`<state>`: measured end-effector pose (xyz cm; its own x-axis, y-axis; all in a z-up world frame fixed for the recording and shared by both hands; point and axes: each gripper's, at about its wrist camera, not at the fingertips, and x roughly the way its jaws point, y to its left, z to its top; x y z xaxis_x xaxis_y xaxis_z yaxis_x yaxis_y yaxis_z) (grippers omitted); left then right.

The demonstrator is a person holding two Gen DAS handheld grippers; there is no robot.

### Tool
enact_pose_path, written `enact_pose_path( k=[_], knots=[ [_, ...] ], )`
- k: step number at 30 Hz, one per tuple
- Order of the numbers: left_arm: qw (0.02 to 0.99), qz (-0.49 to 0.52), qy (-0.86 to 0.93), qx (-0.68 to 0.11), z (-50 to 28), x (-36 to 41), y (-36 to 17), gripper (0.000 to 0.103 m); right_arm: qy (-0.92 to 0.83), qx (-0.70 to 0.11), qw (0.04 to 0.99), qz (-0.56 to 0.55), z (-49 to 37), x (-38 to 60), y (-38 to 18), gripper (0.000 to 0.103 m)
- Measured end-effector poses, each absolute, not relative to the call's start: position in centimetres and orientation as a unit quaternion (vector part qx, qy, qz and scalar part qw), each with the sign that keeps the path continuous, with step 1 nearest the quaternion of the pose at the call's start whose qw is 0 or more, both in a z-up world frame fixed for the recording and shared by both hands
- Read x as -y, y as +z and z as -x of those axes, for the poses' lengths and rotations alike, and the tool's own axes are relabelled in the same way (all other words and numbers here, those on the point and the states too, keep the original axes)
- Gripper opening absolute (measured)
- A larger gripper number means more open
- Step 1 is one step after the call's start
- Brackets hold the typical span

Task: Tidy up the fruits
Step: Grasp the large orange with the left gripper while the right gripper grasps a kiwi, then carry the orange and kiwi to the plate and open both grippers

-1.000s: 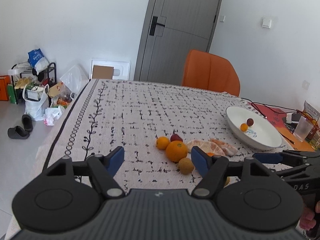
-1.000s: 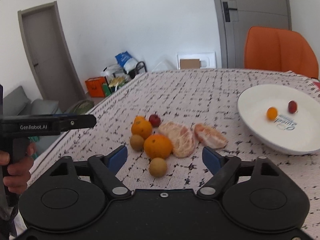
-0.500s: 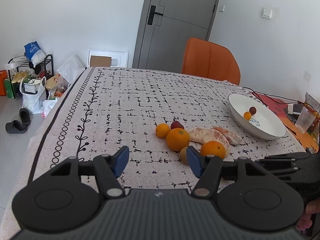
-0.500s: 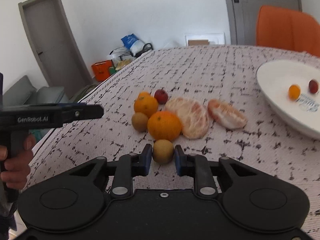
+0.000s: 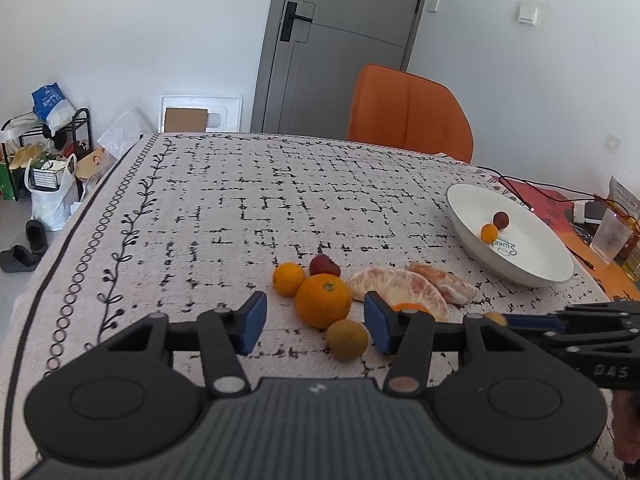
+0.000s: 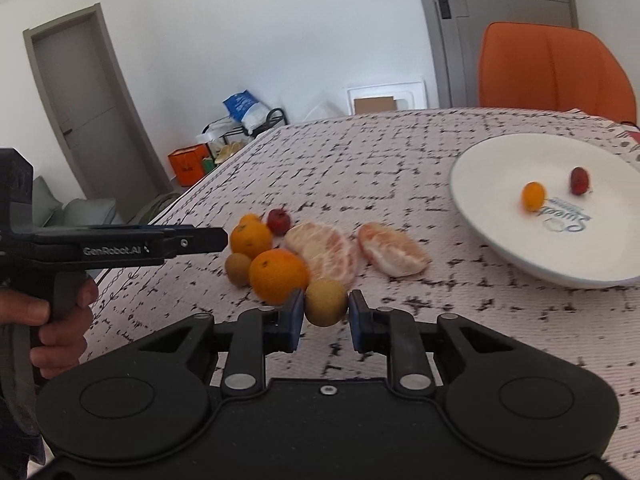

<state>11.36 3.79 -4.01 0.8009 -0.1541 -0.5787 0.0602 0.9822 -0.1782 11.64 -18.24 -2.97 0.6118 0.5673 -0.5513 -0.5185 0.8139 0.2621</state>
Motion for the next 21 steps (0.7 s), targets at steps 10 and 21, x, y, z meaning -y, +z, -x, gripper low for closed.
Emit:
enact_pose_path(
  k=[10,21],
  knots=[
    [0.939,0.054,-0.031,-0.337,-13.9,-1.9,-5.7,0.035,0.274,-0.305,0.911,-0.047,-11.9,21.1,-2.4,0.022],
    [0.948,0.055,-0.044,-0.309,-13.4,-0.4,-3.6,0.034,0.247,-0.282,0.925,-0.069,-12.3,24.2,-2.1,0.022]
  ],
)
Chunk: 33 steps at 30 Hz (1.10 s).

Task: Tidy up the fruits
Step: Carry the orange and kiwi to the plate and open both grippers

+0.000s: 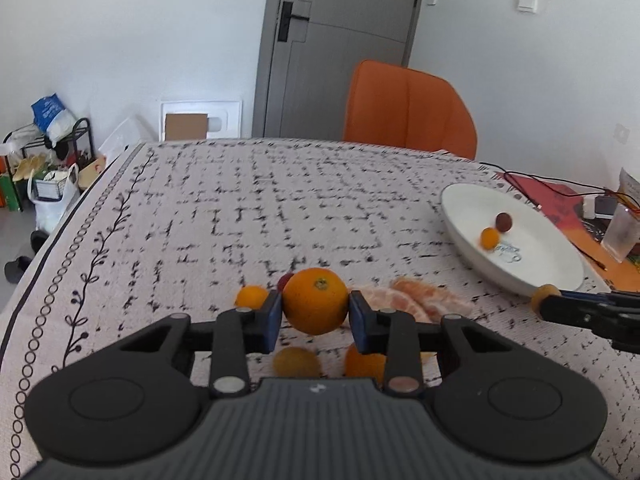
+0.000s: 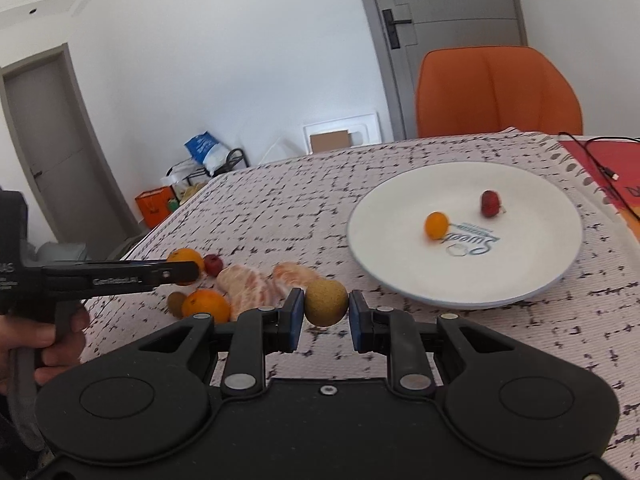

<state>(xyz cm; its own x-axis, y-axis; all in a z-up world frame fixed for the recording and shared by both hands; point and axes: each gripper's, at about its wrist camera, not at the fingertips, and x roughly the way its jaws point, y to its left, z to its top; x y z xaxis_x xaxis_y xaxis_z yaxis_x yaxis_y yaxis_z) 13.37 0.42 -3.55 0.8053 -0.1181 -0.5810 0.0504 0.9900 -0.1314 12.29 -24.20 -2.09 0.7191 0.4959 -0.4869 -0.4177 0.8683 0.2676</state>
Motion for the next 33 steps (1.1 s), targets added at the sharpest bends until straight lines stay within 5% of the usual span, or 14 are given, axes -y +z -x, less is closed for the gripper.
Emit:
enact_pose_path(
  k=[33],
  knots=[
    [0.942,-0.015,-0.151,-0.301,-18.6,10.3,-2.1,0.034,0.18,-0.247,0.943,-0.132,-14.5,32.1,-3.5,0.023]
  ],
)
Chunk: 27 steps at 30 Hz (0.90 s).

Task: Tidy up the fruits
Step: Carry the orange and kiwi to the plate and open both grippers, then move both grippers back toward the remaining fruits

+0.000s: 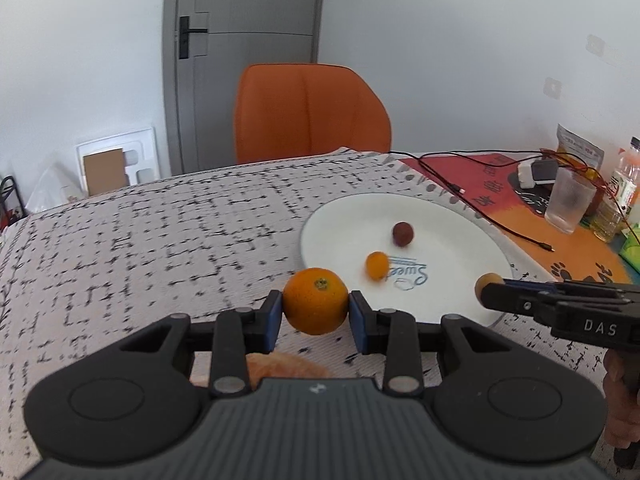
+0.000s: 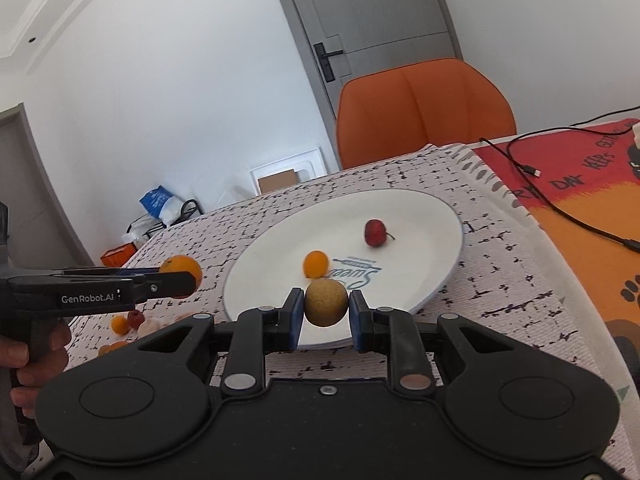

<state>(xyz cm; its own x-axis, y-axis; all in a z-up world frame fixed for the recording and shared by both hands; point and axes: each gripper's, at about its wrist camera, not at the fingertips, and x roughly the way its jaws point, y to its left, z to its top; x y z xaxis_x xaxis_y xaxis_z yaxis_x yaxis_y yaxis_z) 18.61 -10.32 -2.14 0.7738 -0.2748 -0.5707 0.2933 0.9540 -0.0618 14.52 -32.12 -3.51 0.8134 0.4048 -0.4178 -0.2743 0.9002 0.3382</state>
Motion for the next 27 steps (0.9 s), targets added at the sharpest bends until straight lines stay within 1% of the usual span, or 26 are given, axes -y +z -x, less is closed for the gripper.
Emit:
enact_pose_path(
  k=[2,5,13,18,20,22,27],
  knots=[
    [0.94,-0.019,-0.159,-0.302,-18.9,11.0,-2.2,0.034,0.177,-0.248,0.943,-0.136,-14.6,32.4,-3.6,0.023],
    [0.937,-0.024,-0.17,-0.305,-19.5,12.0,-2.4,0.034,0.177,-0.248,0.942,-0.142,-14.4,32.6,-3.6,0.028],
    [0.931,-0.022,-0.191,-0.309,-20.2,13.3,-2.5,0.035,0.168,-0.244,0.944,-0.149,-14.2,33.3,-3.4,0.028],
    [0.936,-0.025,-0.186,-0.296,-19.9,13.2,-2.0,0.039,0.165,-0.244,0.945,-0.144,-14.0,33.2,-3.2,0.03],
    [0.938,-0.017,-0.18,-0.297,-19.9,12.8,-1.8,0.05,0.162,-0.246,0.945,-0.143,-13.9,33.1,-3.1,0.031],
    [0.94,-0.012,-0.174,-0.293,-19.8,12.2,-1.7,0.057,0.161,-0.246,0.945,-0.141,-13.8,33.0,-3.0,0.032],
    [0.945,-0.011,-0.155,-0.287,-19.1,10.6,-1.4,0.063,0.157,-0.245,0.947,-0.135,-13.6,32.6,-2.7,0.04]
  ],
)
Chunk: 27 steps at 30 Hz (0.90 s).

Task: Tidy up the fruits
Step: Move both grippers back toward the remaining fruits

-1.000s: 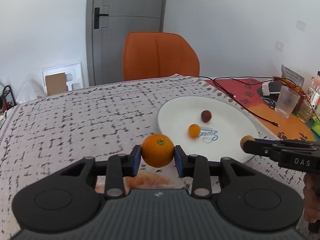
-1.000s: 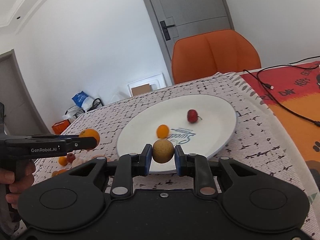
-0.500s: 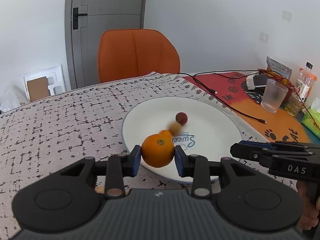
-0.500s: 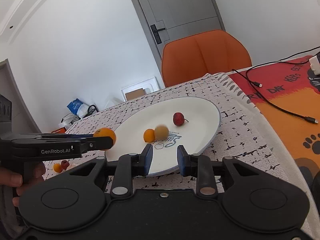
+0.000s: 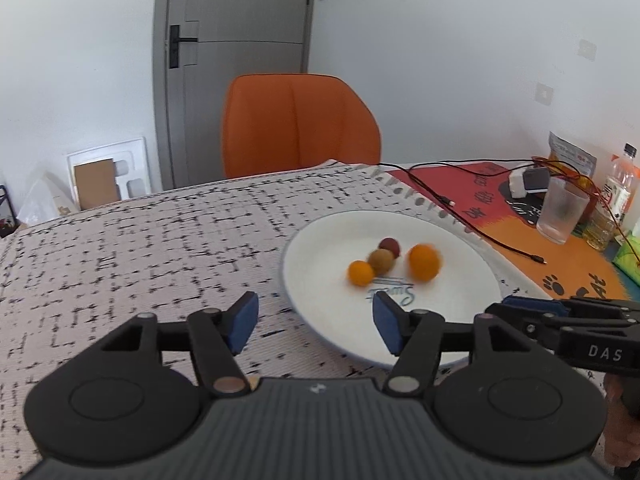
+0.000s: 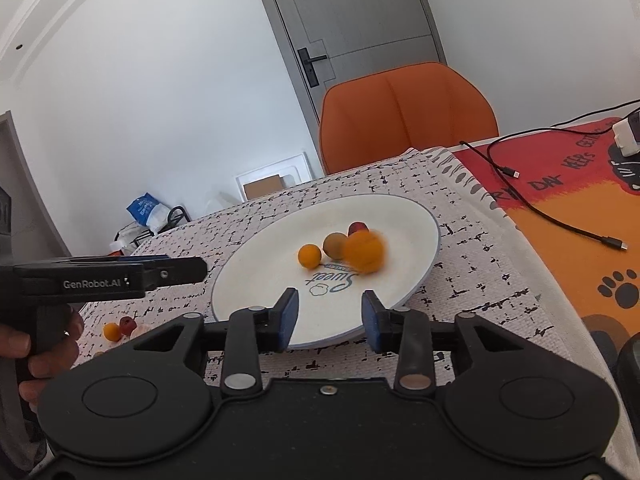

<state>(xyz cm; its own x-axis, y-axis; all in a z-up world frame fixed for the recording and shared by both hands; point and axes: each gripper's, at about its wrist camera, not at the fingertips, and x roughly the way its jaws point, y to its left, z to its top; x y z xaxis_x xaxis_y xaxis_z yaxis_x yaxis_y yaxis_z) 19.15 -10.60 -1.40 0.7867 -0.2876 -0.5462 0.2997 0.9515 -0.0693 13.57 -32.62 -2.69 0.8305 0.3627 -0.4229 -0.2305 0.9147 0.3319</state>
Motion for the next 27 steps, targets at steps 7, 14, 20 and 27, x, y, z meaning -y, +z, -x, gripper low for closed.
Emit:
enact_pose_path(
  k=[7,14,20,27],
  knots=[
    [0.953,-0.005,-0.125,-0.275,-17.8,8.3,-0.8,0.084,0.15,-0.239,0.951,-0.126,-13.0,32.0,-2.1,0.057],
    [0.958,-0.01,-0.108,-0.266,-15.9,6.4,-0.3,0.09,0.146,-0.225,0.956,-0.117,-12.0,31.0,-1.3,0.079],
    [0.962,-0.008,-0.092,-0.257,-14.5,4.8,-0.3,0.094,0.148,-0.217,0.959,-0.111,-11.4,29.9,-0.8,0.097],
    [0.964,0.005,-0.08,-0.253,-13.2,3.0,-0.1,0.094,0.156,-0.219,0.956,-0.115,-11.0,28.6,-0.5,0.103]
  ],
)
